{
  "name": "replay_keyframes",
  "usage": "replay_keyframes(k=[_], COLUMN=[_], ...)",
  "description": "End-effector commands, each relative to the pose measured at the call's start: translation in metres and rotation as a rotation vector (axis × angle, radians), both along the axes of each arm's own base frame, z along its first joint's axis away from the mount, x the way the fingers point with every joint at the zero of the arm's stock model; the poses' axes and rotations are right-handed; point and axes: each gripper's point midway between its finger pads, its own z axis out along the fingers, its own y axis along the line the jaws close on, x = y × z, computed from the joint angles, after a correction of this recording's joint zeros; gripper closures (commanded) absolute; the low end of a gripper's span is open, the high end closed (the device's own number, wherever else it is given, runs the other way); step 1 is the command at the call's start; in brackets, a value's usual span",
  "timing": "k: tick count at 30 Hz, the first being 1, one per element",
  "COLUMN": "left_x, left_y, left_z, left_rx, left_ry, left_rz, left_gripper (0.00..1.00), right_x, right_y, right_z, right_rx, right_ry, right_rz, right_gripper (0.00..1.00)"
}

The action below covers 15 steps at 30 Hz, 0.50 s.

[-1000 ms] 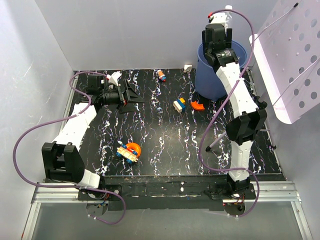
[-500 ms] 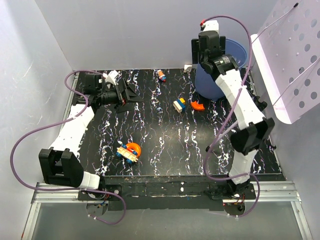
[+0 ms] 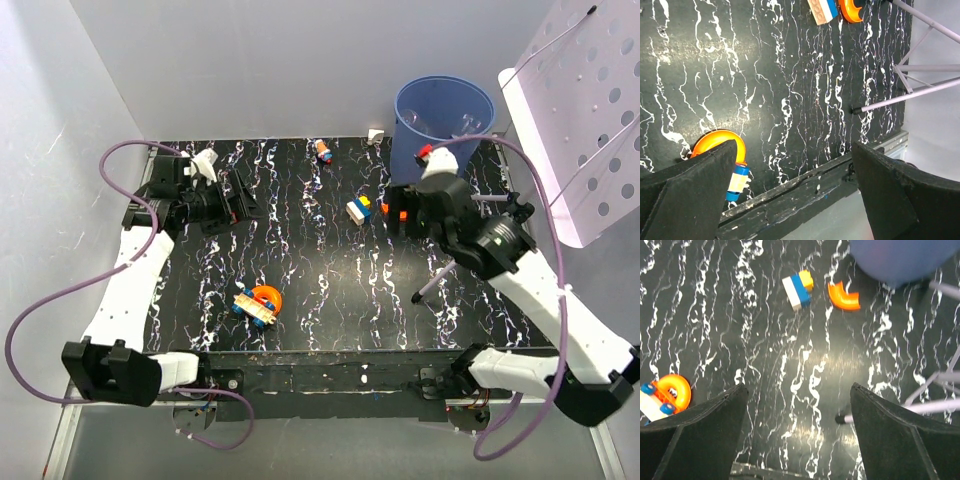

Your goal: Put the plastic bottles in the bin

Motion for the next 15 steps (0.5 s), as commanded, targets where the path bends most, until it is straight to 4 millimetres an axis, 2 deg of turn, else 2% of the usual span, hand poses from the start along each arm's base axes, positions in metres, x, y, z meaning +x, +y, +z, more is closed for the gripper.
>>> replay_keyframes(k=[1,4,8,15], left_x=[-0.013,-0.015,-0.015,-0.016], left_y=[0.011,0.01,0.012,0.016], left_z=[0.016,0.021,0.021,0.016], left_rx=[0.043,0.031,0.033,0.043], left_ry=[-0.084,-0.103,-0.097,-0.089], left_rz=[0.015,0.014,0.033,0.069], left_gripper=[0.02,0.02,0.02,0.02], right_x=[-0.028,-0.039,-0.048,-0.053], right_y=[-0.021,-0.029,-0.031,-0.035], right_z=[-0.016,-0.028,-0.043,-0.057], right_rx=[0.096,0.113,0.159,0.175], right_ry=[0.04,0.06,0.089,0.095], right_rz=[-0.068,-0.088,-0.104,-0.119], right_gripper=[0.11,0.11,0.11,0.11])
